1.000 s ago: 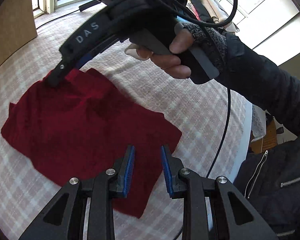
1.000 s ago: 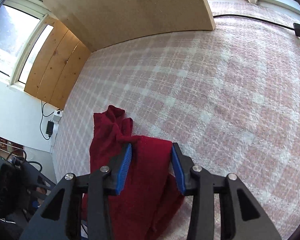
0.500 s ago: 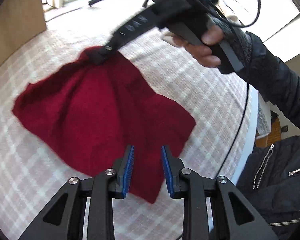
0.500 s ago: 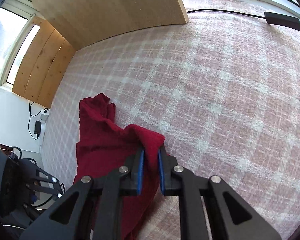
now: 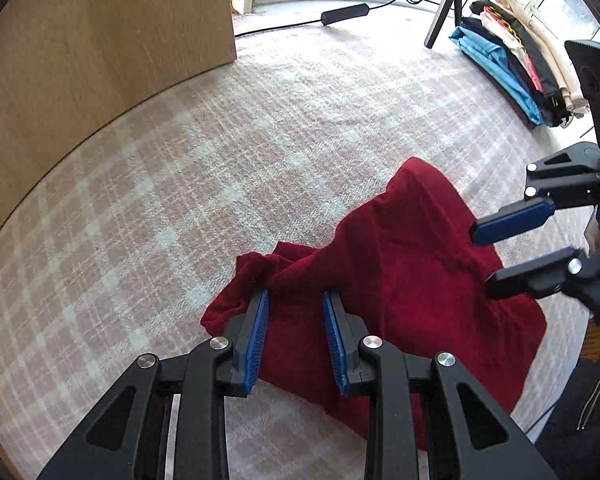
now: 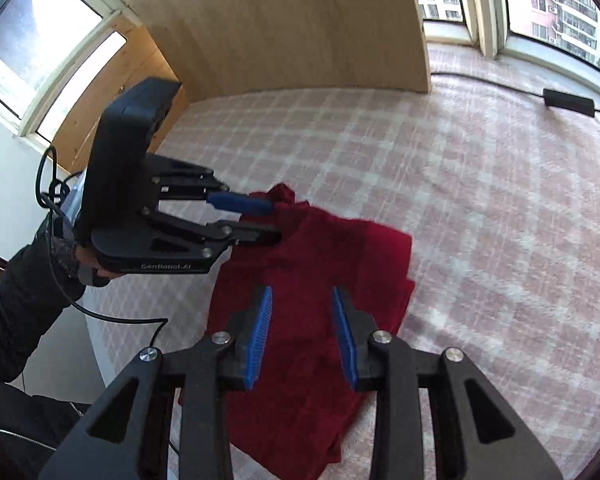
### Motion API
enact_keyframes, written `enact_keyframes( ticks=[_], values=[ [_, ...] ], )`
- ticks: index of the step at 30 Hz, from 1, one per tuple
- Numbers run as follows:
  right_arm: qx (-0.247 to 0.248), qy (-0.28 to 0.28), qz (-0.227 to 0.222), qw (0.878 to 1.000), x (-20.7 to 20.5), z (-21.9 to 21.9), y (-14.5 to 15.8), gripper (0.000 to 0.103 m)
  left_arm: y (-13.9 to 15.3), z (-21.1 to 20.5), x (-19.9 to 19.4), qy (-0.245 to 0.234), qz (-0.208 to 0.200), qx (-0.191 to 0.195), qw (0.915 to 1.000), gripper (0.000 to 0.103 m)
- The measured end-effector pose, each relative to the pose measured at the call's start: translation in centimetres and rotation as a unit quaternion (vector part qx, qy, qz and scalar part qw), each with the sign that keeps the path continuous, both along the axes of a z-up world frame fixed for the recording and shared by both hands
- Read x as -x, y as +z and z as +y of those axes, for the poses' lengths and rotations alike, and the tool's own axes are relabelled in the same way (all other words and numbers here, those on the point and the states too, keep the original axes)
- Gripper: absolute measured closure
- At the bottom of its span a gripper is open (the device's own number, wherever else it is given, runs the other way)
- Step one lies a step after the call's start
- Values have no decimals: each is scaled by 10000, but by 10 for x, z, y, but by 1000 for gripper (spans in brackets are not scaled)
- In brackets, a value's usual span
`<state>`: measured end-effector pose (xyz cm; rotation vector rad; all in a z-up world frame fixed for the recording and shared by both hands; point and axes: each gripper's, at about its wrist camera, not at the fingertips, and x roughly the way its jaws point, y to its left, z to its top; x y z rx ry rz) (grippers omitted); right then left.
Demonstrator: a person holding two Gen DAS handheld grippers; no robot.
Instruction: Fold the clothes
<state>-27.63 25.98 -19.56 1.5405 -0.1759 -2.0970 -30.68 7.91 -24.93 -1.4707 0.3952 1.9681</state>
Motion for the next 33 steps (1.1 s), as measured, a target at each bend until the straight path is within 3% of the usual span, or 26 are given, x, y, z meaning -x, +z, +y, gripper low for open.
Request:
enact_keyframes(
  ticks=[2,6,9,12,15,18,21,23,26,30,33],
  values=[
    [-527,-109,-132,9985,-2,4,-18,72,2,-2,3,55,-36,-18,10000,75],
    [-381,-526,-83,9979,-24,28,1,73,27,-19,-8,184,197,-160,9995,75],
    [-187,-511,129,9984,-53,25,22,73,45,-25,-37,-19,104,-500,9987,75],
    [-55,-500,-34,9987,-73,15,15,73,45,-12,-66,-362,-140,-648,9971,75],
    [-382,-594,-344,9969,-86,8,-11,73,21,2,-79,-543,-234,-301,9978,75],
    [-389,-765,-460,9952,-102,22,-16,72,6,2,-80,-365,-116,200,9991,79],
    [39,-1200,-374,9921,-124,49,0,72,28,3,-84,-234,-110,4,9997,78],
    [201,-1294,-339,9908,-132,57,0,72,43,18,-96,-448,-135,-119,9988,74],
    [298,-1361,-319,9897,-137,60,-9,72,50,55,-105,-612,-535,-230,9964,67],
    [600,-1122,-226,9916,-133,46,-16,72,35,83,-99,-477,-787,50,9957,59],
    [757,-870,-77,9933,-134,37,-16,72,23,102,-93,-363,-963,276,9943,59]
  ],
)
